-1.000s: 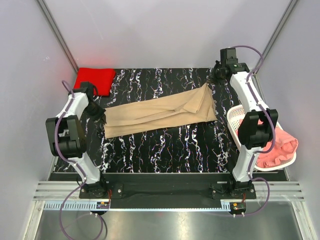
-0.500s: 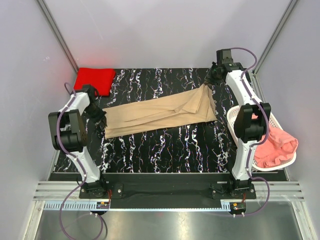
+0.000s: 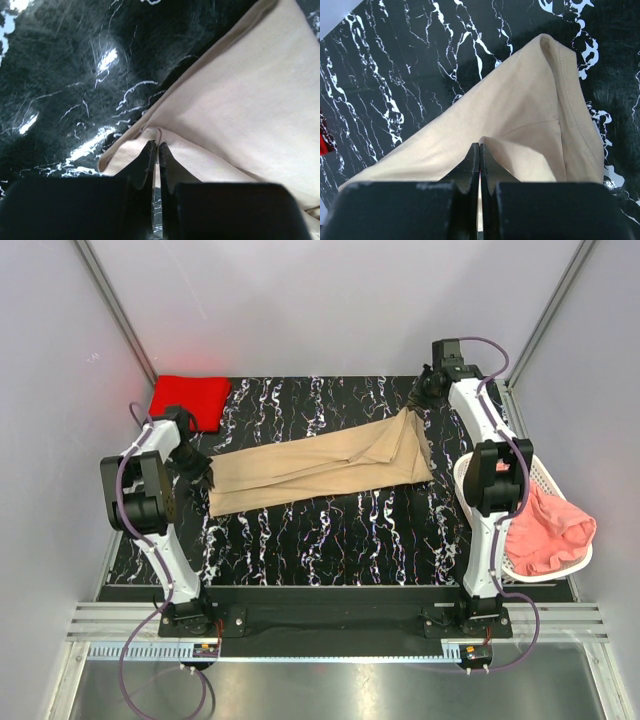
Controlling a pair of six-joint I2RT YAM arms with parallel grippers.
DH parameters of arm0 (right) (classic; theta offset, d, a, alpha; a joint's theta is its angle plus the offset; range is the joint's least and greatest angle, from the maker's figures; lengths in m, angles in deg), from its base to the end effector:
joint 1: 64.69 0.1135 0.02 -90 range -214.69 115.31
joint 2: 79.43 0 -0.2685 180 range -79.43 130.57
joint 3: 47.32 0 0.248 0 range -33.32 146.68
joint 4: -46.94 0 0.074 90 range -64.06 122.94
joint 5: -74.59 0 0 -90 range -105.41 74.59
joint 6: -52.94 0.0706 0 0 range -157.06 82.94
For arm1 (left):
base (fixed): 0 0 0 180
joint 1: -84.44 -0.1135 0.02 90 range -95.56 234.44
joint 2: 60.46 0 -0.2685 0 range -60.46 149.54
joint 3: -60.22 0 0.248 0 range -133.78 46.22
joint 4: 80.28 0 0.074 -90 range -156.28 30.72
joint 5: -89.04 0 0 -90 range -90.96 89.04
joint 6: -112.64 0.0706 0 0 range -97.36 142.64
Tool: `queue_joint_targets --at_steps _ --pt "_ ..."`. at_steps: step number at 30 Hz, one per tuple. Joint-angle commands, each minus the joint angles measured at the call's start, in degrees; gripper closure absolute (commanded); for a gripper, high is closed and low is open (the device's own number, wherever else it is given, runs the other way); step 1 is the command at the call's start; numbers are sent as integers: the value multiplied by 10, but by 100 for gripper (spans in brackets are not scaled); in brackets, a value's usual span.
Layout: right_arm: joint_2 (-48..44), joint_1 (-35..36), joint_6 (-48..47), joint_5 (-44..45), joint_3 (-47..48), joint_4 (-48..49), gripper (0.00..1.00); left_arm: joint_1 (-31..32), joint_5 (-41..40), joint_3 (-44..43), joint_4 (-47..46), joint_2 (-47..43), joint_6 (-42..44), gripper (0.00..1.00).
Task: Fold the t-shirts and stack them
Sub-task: Fold the tshirt
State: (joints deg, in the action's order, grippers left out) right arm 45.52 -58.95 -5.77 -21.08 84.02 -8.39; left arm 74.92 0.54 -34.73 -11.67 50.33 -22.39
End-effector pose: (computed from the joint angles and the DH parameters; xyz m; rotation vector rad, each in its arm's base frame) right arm 0.5117 0.0585 0.2524 0.4998 2.4107 0.4083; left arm 0.3631 0.0590 0.1529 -1.3988 2.7173 -0.0833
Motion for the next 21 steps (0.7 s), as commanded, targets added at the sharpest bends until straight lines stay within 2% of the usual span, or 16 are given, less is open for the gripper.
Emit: queue_joint_targets --at_steps 1,7,9,12,13,15,18,20,21 --pt "14 -4 5 -17 23 37 100 -5 -4 -21 -16 9 -1 94" --pt "43 -12 39 -32 27 64 100 -5 -5 -38 -21 25 -3 88" --pt "50 -17 54 -35 28 68 100 -6 -7 -46 -14 29 -3 84" --pt "64 -20 97 -41 28 80 100 -5 -11 -50 -13 26 -1 68" --pt "76 -20 108 -43 32 79 100 -5 -12 -55 -13 22 0 59" --pt "93 -23 145 -47 57 60 95 -6 -13 -64 -5 15 6 54" --pt "143 -23 186 -58 118 19 94 -5 -38 -83 15 -12 19 44" --pt "153 -24 201 -59 150 9 90 -4 -47 -84 22 -42 26 37" --pt "159 -24 218 -58 157 5 90 -3 -48 -80 21 -54 31 36"
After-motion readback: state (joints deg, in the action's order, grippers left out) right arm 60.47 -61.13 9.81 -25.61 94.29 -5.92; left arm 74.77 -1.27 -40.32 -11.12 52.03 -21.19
